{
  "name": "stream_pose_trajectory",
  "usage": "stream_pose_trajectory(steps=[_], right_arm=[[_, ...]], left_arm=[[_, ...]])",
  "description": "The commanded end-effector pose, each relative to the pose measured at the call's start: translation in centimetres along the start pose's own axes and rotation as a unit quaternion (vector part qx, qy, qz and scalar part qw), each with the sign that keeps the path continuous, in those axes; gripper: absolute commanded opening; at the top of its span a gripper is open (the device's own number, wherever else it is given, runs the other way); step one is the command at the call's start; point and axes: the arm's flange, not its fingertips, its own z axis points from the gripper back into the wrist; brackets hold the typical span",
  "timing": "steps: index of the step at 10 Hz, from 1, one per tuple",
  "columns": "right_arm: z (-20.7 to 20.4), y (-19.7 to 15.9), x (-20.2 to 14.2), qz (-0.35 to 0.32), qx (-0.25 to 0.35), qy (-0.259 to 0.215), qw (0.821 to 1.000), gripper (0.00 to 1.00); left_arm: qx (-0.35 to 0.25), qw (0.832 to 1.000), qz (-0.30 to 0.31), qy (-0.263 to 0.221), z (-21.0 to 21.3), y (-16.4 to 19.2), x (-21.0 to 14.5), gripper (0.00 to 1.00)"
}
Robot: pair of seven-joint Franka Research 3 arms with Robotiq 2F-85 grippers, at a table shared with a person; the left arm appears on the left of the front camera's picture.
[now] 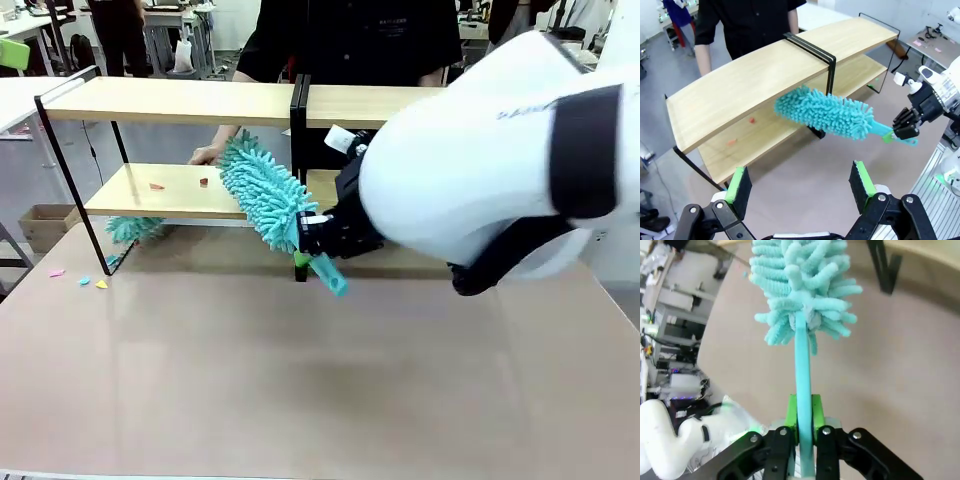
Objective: Clean the shelves.
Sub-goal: Clean another randomly selected level of the Shelf with the Duster.
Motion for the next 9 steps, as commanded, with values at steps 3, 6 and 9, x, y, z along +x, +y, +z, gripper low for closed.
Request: stream_pose_trajectory(steps=[3, 6, 9], right_arm=[[-6.3, 5.7, 2.6, -0.002, -0.096, -0.026, 0.995, 0.12], [-9.0, 11.3, 3.6, 0.009, -0.177, -0.034, 0.984, 0.12], [-9.2, 11.5, 3.6, -0.024, -0.216, -0.008, 0.976, 0.12]], left_arm=[[-0.004, 1.0, -0.001, -0.004, 0.0, 0.0, -0.1, 1.0], [-0.004, 1.0, -0.001, -0.004, 0.0, 0.0, -0.1, 1.0], [-0.004, 1.0, -0.001, -0.004, 0.0, 0.0, -0.1, 1.0]])
